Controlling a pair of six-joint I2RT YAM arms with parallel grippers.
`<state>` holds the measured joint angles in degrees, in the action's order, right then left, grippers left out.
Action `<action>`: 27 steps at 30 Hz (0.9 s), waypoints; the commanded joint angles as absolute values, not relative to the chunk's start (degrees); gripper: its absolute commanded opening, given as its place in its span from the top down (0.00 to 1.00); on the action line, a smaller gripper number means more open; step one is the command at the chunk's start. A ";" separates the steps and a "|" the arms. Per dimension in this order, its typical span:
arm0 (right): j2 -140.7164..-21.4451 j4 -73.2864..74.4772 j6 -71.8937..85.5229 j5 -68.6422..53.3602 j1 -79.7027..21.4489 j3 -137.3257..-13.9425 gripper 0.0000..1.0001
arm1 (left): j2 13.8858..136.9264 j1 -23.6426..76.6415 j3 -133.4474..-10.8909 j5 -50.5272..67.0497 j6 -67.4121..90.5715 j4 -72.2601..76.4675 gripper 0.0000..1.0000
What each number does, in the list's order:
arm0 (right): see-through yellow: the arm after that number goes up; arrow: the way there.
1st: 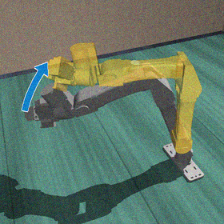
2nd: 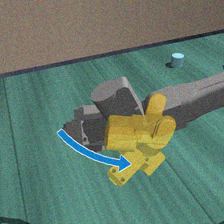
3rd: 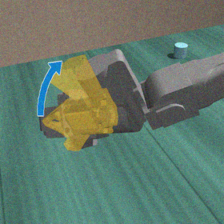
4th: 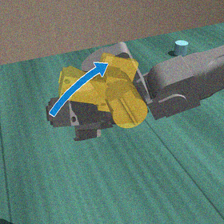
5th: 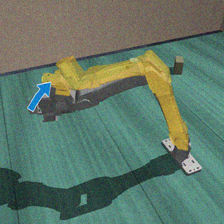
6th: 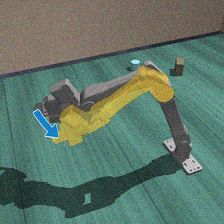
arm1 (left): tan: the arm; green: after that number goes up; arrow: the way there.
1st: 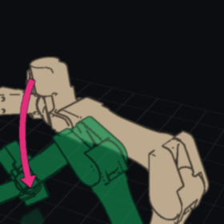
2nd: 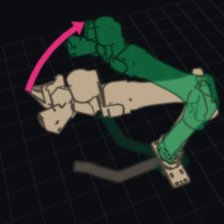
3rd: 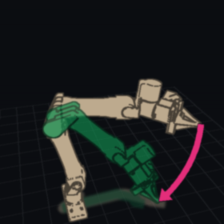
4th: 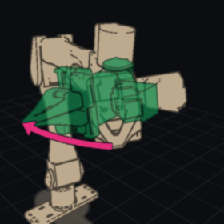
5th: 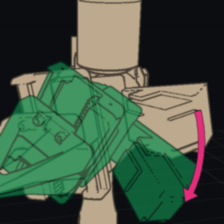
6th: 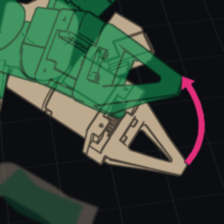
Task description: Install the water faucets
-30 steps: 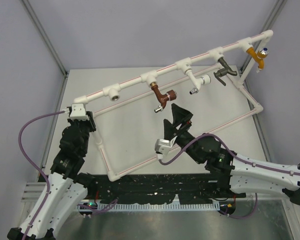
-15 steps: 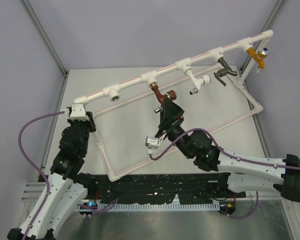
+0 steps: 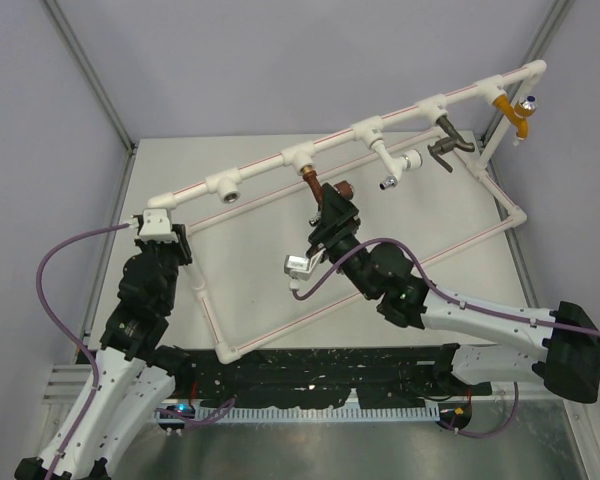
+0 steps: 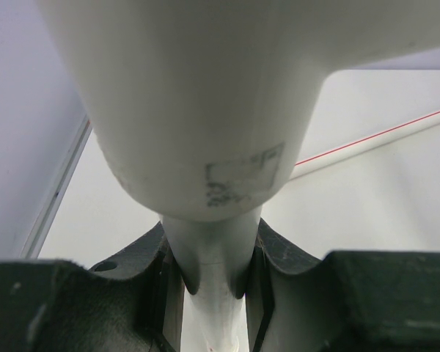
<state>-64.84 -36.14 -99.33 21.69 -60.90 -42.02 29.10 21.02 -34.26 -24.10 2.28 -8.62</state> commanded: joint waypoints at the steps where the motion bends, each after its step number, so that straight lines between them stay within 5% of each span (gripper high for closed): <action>1: -66.27 -38.23 -100.64 19.25 -60.29 -46.05 0.44 | 28.57 21.80 -34.19 -21.45 -1.67 -8.44 1.00; 9: -67.41 -38.15 -86.79 19.34 -60.29 -48.69 0.94 | 28.65 21.88 -34.10 -21.09 -1.58 -8.44 1.00; 27: -70.13 -44.12 -21.65 28.38 -60.38 -48.43 0.95 | 28.74 22.15 -34.10 -20.92 -1.41 -8.53 1.00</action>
<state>-67.92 -40.01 -44.49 24.69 -60.55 -48.90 28.88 21.04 -34.15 -23.94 2.44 -8.73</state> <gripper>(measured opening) 0.353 0.344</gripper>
